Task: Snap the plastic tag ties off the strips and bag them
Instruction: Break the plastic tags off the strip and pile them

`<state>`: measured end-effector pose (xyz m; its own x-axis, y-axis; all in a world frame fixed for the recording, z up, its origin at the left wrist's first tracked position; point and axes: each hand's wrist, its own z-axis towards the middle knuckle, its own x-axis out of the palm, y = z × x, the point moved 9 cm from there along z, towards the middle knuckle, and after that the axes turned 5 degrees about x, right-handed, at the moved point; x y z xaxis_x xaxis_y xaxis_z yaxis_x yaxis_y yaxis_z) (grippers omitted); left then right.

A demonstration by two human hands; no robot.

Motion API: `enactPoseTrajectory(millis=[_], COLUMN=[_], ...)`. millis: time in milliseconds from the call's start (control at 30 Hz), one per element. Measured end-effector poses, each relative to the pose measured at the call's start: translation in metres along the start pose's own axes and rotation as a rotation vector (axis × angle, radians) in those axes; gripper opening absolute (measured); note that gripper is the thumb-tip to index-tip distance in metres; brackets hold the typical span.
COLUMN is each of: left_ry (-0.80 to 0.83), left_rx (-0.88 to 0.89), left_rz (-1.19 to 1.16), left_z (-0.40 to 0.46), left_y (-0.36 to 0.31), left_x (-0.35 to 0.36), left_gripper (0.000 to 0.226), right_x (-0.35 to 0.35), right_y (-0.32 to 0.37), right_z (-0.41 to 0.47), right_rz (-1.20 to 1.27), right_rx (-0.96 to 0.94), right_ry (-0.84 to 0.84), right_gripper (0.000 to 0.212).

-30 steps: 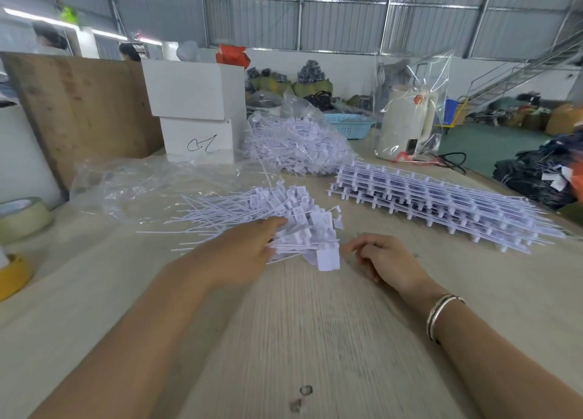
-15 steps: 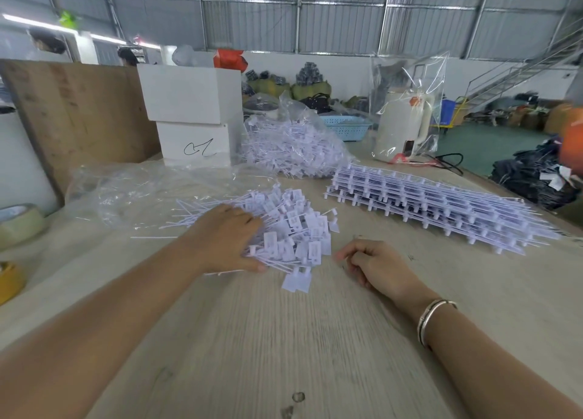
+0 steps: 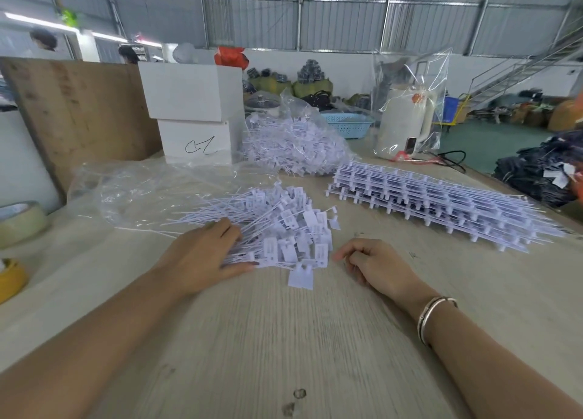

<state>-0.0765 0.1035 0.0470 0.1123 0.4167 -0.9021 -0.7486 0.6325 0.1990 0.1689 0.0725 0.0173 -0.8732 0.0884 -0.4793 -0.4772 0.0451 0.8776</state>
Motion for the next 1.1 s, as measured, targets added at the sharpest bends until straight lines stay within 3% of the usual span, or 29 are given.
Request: enactPoseTrajectory(millis=[100, 167, 367, 600, 800, 933, 1033, 1100], left_ry=[0.009, 0.017, 0.089, 0.111, -0.047, -0.137, -0.138, -0.115], left_rx=[-0.015, -0.071, -0.126, -0.269, 0.054, 0.117, 0.015, -0.101], left_rz=[0.022, 0.019, -0.074, -0.08, -0.237, -0.292, -0.32, -0.402], left_z=[0.011, 0.02, 0.021, 0.03, 0.039, 0.056, 0.074, 0.084], left_y=[-0.008, -0.008, -0.011, 0.001, -0.07, -0.123, -0.147, -0.149], left_x=[0.009, 0.013, 0.021, 0.025, -0.006, -0.02, -0.009, 0.002], left_gripper=[0.055, 0.052, 0.105, 0.083, 0.063, 0.043, 0.043, 0.047], right_x=[0.002, 0.003, 0.002, 0.007, 0.012, 0.0, -0.017, -0.029], right_y=[0.004, 0.004, 0.009, 0.018, 0.016, 0.017, 0.001, 0.002], right_z=[-0.002, -0.003, -0.003, -0.004, 0.0, 0.004, 0.016, 0.025], right_rz=[-0.032, -0.012, 0.02, -0.104, -0.241, -0.146, 0.067, -0.005], right_rx=[-0.033, -0.032, -0.095, -0.176, -0.19, -0.186, -0.045, -0.043], right_ry=[0.003, 0.006, -0.003, -0.004, -0.009, -0.128, -0.217, -0.261], right_gripper=[0.041, 0.041, 0.026, 0.027, 0.036, 0.038, 0.033, 0.029])
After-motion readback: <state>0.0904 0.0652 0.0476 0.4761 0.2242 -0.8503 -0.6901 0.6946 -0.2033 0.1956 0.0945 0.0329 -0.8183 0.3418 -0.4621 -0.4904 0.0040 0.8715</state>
